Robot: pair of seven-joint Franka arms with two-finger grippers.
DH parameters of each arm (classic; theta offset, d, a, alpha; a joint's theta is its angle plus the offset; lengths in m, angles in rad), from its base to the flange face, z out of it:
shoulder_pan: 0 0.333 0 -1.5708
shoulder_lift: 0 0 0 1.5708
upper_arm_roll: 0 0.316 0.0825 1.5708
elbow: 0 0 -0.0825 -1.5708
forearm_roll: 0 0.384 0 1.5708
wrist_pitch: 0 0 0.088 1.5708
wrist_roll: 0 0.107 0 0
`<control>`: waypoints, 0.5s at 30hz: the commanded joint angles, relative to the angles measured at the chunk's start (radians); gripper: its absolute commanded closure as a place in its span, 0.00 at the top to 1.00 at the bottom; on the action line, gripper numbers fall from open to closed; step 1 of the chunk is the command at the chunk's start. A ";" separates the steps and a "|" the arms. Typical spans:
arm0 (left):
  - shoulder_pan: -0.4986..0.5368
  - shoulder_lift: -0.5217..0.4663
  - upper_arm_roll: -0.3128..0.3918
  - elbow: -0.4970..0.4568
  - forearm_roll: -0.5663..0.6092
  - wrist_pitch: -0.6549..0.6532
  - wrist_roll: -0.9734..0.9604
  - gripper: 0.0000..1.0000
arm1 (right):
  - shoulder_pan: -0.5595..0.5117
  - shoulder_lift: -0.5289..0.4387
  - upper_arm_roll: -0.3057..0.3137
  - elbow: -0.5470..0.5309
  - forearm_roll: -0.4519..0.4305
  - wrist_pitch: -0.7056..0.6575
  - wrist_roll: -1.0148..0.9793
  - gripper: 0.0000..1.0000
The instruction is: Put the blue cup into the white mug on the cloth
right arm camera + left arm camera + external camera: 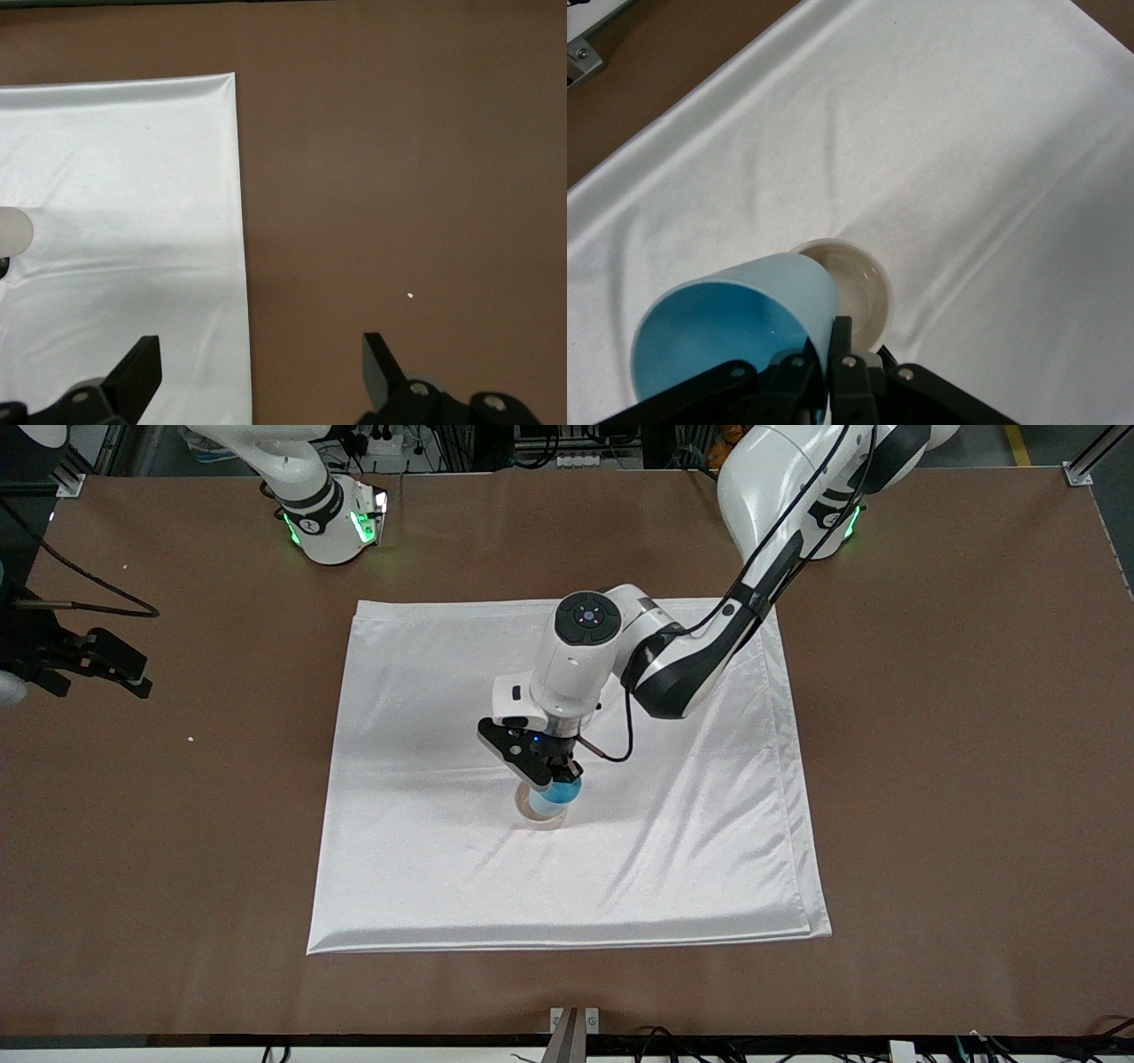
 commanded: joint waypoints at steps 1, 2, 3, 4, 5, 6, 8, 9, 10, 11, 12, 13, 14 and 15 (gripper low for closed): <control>-0.018 0.037 0.013 0.037 0.028 0.030 0.019 0.00 | -0.018 0.016 0.007 0.030 0.035 -0.037 -0.021 1.00; -0.019 0.042 0.013 0.037 0.028 0.036 0.019 0.00 | -0.018 0.016 0.007 0.031 0.036 -0.043 -0.021 1.00; -0.024 0.045 0.013 0.037 0.028 0.040 0.019 0.00 | -0.018 0.016 0.007 0.039 0.036 -0.048 -0.021 1.00; -0.026 0.048 0.015 0.037 0.028 0.042 0.019 0.00 | -0.018 0.016 0.007 0.045 0.036 -0.051 -0.021 1.00; -0.026 0.049 0.015 0.035 0.028 0.043 0.019 0.00 | -0.016 0.017 0.007 0.050 0.036 -0.053 -0.021 1.00; -0.027 0.052 0.015 0.035 0.030 0.043 0.019 0.00 | -0.016 0.017 0.007 0.053 0.036 -0.056 -0.021 1.00; -0.030 0.059 0.019 0.034 0.031 0.051 0.020 0.00 | -0.016 0.017 0.004 0.056 0.036 -0.060 -0.021 1.00; -0.032 0.060 0.021 0.032 0.031 0.056 0.020 0.00 | -0.016 0.019 0.004 0.057 0.036 -0.063 -0.021 1.00; -0.033 0.066 0.021 0.032 0.031 0.059 0.019 0.00 | -0.016 0.017 0.003 0.057 0.036 -0.068 -0.021 1.00; -0.035 0.068 0.021 0.032 0.031 0.060 0.019 0.00 | -0.016 0.019 0.003 0.059 0.036 -0.071 -0.021 1.00; -0.039 0.069 0.021 0.032 0.031 0.060 0.019 0.00 | -0.016 0.019 0.000 0.059 0.035 -0.072 -0.021 1.00; -0.042 0.069 0.022 0.031 0.033 0.060 0.020 0.00 | -0.016 0.017 -0.003 0.062 0.036 -0.074 -0.023 1.00; -0.042 0.069 0.024 0.028 0.035 0.062 0.020 0.00 | -0.013 0.017 -0.005 0.064 0.035 -0.076 -0.023 1.00; -0.042 0.069 0.024 0.022 0.036 0.060 0.020 0.00 | -0.013 0.017 -0.005 0.065 0.035 -0.079 -0.023 1.00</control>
